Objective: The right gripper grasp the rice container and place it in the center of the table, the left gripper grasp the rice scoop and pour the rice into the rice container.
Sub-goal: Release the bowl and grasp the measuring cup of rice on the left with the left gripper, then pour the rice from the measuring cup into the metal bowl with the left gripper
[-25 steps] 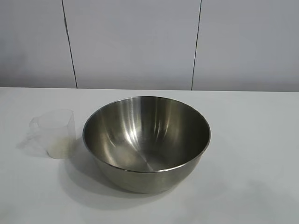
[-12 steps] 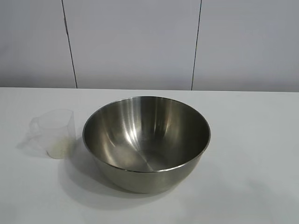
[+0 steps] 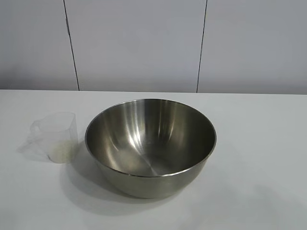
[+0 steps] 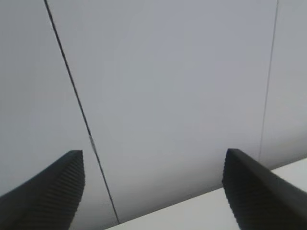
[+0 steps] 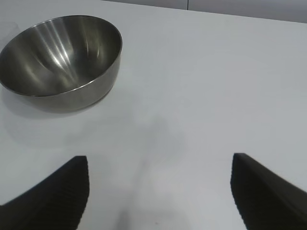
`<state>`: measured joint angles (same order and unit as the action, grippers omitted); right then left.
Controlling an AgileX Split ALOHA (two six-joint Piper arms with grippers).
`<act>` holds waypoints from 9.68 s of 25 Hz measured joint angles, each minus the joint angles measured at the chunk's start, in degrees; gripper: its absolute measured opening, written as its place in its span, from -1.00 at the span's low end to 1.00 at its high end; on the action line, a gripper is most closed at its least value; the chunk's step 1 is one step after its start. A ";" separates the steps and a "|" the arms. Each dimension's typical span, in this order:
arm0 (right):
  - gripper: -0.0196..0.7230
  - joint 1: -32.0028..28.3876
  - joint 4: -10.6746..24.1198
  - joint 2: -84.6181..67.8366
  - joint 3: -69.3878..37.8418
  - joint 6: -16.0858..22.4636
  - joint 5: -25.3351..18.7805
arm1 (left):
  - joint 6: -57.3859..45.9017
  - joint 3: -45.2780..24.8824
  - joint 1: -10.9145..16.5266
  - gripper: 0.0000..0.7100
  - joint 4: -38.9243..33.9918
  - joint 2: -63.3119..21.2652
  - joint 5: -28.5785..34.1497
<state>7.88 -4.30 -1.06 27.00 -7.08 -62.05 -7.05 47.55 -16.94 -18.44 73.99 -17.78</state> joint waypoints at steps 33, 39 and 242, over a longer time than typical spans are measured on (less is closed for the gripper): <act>0.55 0.00 -0.05 0.00 0.00 0.00 0.01 | 17.88 -42.20 1.82 0.61 26.52 22.94 -47.20; 0.55 0.00 -0.05 0.00 0.00 0.00 0.01 | 17.88 -39.73 1.92 0.61 26.80 29.20 -47.34; 0.55 4.68 -0.39 0.00 0.00 0.00 -0.08 | 97.83 10.67 -21.99 -0.97 -40.48 25.86 -5.67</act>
<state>12.56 -4.69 -1.06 27.00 -7.08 -62.13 90.78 58.22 -38.93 -58.92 99.85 -23.46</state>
